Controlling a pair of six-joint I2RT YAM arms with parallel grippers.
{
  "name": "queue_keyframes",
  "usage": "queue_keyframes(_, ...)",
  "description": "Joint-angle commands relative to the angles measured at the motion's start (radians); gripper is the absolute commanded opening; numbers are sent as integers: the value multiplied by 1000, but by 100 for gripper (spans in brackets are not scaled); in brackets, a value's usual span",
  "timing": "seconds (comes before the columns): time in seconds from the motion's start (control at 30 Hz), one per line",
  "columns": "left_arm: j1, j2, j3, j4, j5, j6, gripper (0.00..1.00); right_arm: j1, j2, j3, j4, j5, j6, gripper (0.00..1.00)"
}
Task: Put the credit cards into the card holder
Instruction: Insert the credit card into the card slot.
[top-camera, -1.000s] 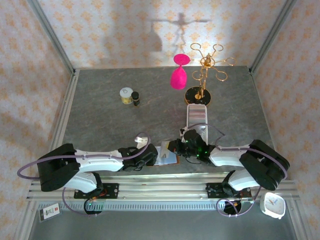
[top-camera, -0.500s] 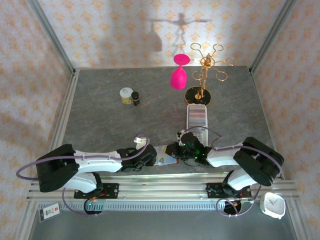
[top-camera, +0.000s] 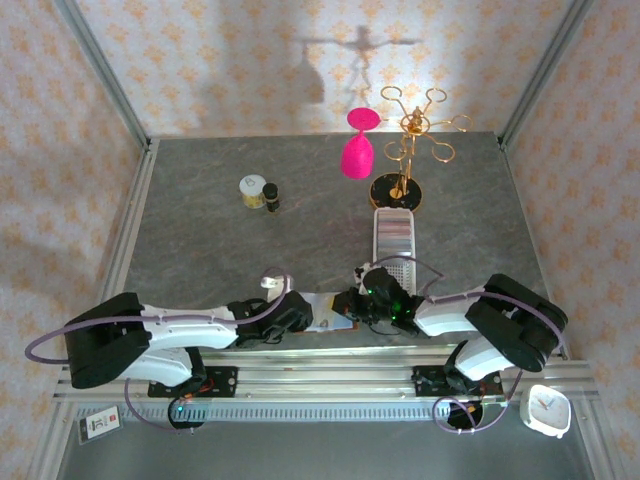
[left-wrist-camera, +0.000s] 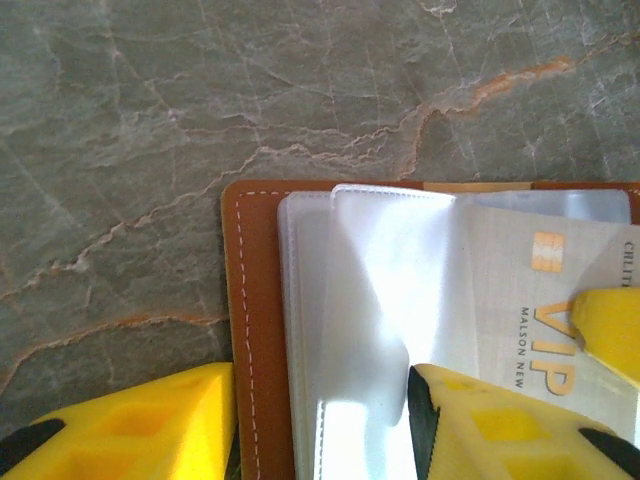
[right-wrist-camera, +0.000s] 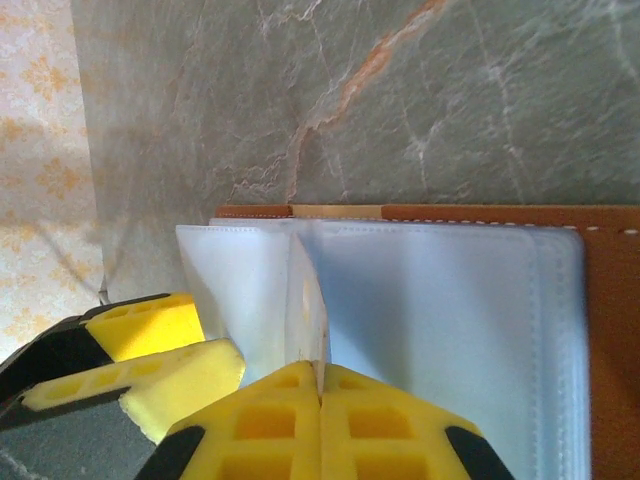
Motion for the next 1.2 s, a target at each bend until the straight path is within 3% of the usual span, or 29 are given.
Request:
queue_keyframes(0.0,-4,-15,-47,34,-20,-55,49,14,3,-23,-6,-27,-4,0)
queue_keyframes(0.6,3,16,-71,74,-8,-68,46,14,25,-14,82,-15,-22,0)
queue_keyframes(0.83,5,-5,-99,94,-16,-83,50,14,63,-4,123,-5,-5,0)
queue_keyframes(1.17,29,22,-128,188,43,-86,42,17,105,-8,170,-46,22,0)
